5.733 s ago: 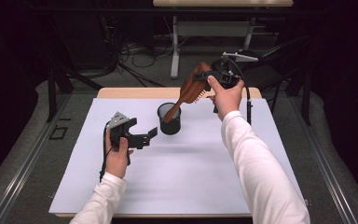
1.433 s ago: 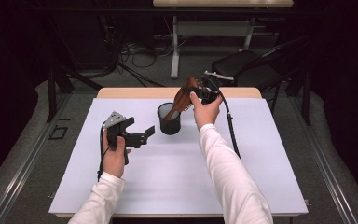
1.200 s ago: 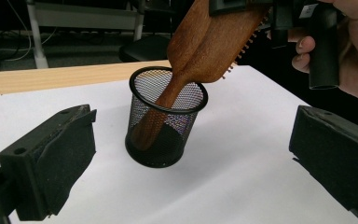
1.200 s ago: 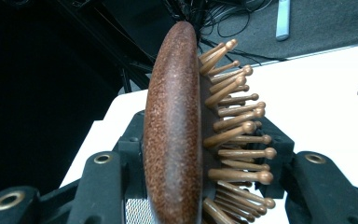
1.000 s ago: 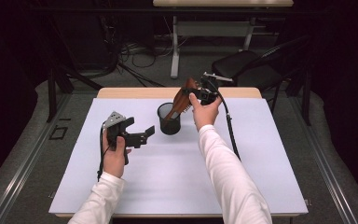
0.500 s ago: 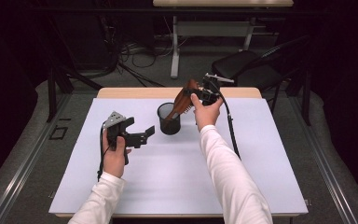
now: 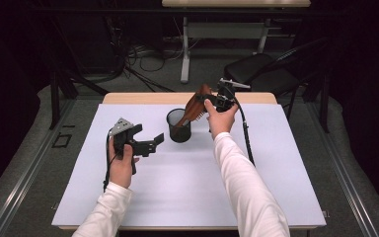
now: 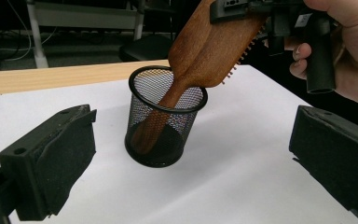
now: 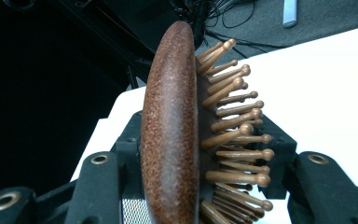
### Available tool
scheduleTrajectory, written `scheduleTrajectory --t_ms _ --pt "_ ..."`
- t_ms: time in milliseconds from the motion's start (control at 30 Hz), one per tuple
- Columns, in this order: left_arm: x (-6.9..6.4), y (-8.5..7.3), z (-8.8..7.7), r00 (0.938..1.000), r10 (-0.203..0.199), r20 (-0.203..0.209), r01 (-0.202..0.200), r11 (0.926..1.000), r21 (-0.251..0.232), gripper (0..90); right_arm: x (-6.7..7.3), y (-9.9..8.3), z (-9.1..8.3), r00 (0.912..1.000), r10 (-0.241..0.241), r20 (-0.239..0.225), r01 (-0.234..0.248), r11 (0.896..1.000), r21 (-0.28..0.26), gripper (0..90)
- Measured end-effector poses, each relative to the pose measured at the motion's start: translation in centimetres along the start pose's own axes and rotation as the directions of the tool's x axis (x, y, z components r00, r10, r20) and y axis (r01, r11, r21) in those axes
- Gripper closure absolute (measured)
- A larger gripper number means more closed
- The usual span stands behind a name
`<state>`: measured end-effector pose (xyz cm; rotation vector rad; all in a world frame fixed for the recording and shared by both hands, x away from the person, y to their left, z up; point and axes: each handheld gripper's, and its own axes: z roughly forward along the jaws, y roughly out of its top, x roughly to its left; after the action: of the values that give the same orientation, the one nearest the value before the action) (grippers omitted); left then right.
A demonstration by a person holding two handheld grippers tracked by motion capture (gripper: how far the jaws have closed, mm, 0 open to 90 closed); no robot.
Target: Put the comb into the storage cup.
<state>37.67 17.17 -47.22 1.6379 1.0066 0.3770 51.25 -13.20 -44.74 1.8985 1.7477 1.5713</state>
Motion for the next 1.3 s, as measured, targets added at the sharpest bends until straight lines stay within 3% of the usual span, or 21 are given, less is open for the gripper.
scheduleTrajectory --t_ms 800,1000,1300 --pt "0.30 -0.14 -0.01 0.9999 -0.011 -0.001 0.011 0.9999 0.003 0.3 -0.25 0.18 -0.09 0.9998 0.016 -0.012 -0.016 1.000 0.018 42.6" --pt "0.29 -0.16 0.04 0.9999 -0.012 0.000 0.012 0.9999 0.002 0.3 -0.22 0.33 -0.24 0.9992 0.032 -0.026 -0.032 0.999 0.011 36.0" --pt "0.24 -0.17 0.09 0.9999 -0.010 -0.002 0.010 0.9999 0.006 0.4 -0.29 0.40 -0.31 1.0000 0.003 0.000 -0.003 1.000 0.000 22.8"
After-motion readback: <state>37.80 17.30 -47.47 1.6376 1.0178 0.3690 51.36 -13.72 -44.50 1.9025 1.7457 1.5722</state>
